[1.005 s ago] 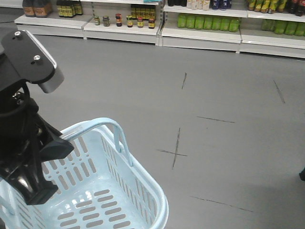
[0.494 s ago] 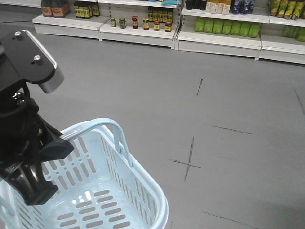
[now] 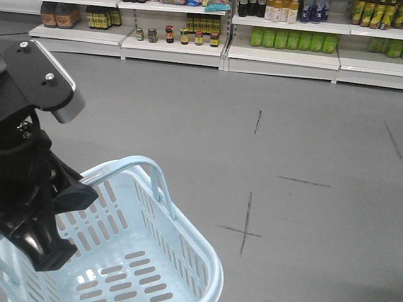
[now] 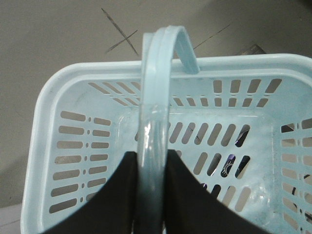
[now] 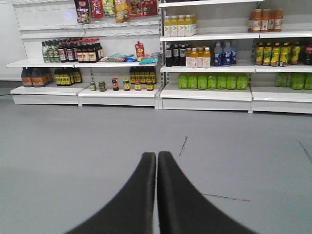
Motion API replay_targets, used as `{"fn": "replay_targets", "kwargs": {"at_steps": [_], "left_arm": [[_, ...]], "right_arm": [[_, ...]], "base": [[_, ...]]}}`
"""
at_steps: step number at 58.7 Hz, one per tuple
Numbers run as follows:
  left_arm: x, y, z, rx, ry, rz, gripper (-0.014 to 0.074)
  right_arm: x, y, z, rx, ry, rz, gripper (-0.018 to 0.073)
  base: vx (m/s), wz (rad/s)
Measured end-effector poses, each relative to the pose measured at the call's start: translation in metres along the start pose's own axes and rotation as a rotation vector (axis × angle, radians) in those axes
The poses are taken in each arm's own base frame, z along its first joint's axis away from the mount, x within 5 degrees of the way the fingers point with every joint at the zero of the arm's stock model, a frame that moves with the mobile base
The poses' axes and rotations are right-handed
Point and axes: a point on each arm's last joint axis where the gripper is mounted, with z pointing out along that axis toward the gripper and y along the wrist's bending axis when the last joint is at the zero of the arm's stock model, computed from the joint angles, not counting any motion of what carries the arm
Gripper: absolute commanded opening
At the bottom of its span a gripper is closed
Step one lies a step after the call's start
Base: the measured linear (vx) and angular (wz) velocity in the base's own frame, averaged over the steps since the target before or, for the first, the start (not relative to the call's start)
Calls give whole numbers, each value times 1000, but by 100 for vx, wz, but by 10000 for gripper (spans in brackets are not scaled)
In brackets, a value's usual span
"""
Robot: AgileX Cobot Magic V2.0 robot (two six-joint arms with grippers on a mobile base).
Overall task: Pick three apples into basket with both arms
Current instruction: 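Drive the base away from the table carrying the basket in the left gripper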
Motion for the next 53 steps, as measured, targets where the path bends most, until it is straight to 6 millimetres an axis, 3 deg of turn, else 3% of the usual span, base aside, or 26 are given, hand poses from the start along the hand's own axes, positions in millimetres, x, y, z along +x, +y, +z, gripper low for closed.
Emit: {"fn": "replay_targets", "kwargs": {"at_steps": [53], "left_arm": [[0,0,0,0,0,0,-6]], "right_arm": [[0,0,0,0,0,0,-5]], "base": [[26,-21]]}}
